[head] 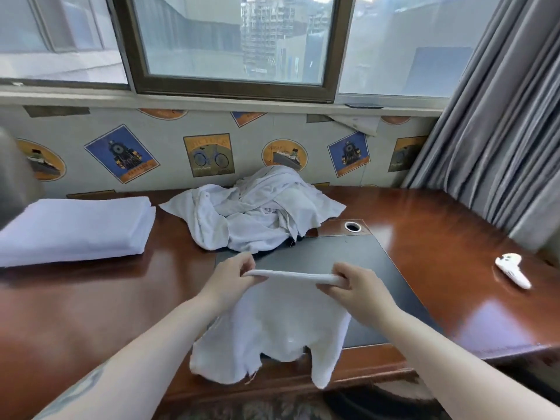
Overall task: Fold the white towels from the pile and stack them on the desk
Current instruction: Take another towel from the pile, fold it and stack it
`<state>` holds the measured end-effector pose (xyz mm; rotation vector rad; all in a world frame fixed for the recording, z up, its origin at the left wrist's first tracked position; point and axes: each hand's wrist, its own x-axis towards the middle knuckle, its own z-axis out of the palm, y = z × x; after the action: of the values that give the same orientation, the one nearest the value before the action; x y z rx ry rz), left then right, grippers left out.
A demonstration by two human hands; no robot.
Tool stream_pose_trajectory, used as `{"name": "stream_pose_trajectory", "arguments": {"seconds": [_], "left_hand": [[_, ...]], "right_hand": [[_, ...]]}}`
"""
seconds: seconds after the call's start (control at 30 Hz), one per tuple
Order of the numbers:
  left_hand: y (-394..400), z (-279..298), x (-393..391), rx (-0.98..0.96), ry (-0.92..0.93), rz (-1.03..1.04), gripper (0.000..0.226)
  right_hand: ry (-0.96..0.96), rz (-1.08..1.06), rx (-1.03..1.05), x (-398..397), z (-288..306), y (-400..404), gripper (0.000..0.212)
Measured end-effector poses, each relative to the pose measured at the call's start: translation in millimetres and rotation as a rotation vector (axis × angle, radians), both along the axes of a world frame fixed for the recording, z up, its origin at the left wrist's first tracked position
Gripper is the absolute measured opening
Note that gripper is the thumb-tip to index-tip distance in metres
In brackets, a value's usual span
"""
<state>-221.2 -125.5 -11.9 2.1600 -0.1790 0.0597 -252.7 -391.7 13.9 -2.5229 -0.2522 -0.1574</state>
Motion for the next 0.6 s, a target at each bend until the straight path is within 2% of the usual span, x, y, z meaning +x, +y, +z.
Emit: {"name": "stream_pose_trajectory", "arguments": {"seconds": [0.1,0.2,0.37,0.6], "left_hand": [[-20,26,-8,0.117,-0.003,-0.083,0.041],[-31,60,-13,0.302,-0.029,-0.104,0.034],[-28,100,-10,0.616,-0.006,-0.119,0.030],[15,78,30,0.819,0.133,-0.039,0.033]], "right_hand": [[-0.017,0.144,-0.144,2,27,-45,0.048],[0.068,0.281,-0.275,15,51,-77,0.045],[0.144,0.368,-0.587,48,75,-111,0.037],[0.202,0.286,-0.611,106,75,-121,0.022]]}}
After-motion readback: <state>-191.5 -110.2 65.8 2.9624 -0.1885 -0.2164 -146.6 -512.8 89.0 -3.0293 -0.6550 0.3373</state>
